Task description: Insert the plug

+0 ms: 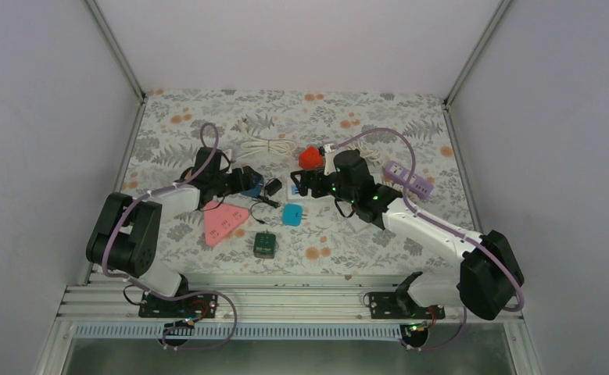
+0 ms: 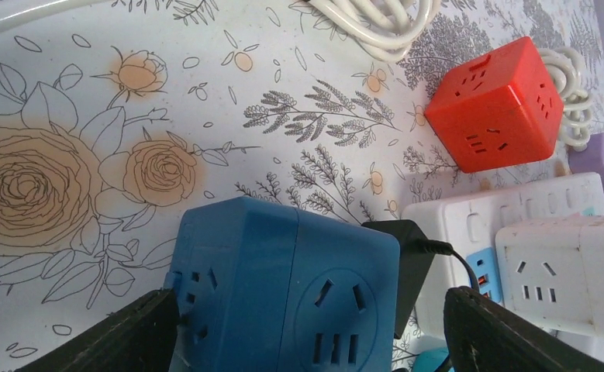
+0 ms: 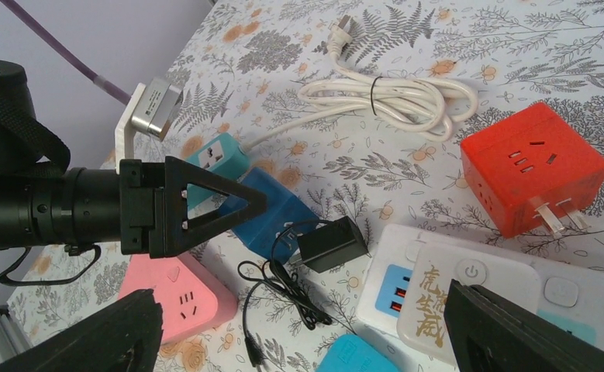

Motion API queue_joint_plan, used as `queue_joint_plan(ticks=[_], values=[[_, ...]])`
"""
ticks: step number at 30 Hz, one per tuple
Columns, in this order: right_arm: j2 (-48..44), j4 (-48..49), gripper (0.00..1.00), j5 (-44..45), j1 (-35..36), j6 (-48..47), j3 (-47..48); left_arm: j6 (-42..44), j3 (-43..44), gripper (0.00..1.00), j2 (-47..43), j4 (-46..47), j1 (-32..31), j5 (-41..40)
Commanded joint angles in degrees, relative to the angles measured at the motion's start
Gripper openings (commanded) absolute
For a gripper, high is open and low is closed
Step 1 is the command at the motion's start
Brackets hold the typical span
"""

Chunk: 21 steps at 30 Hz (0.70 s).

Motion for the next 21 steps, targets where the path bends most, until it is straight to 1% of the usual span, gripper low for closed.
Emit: queue_joint_plan(ticks=[1,4,10,13,15,21], values=[[0.24,2.07,0.93,0.21,-0.34,-0.96,0.34,-0.63,-0.62,0.86,-1.51,-1.49,0.17,-2.47],[0.22,1.90,0.93,0.44,-0.29,-0.60,0.27,1.42,0.29,0.86,-2.16,-4.03,-0.48,-5.55],[0.43,1.89,0.94,0.63,-0.28,0.33,-0.46,6.18,5.08,0.86,-1.19,-11.79,-7.60,-18.06],[0.51,1.91,0.94,0.54,-0.34,0.74,-0.65,6.54,6.19,0.86,-0.45,-13.67,-8.65,-22.67],[0.47,1.88,0.94,0.51,-0.31,0.77,-0.72,7.34,6.22,0.85,-0.44,-13.93,-8.88,-24.10],[0.89,1.38,0.94,1.11,-0.30,0.68,-0.71,10.56,7.03,0.82,0.91,-14.84,-10.40,-24.53]])
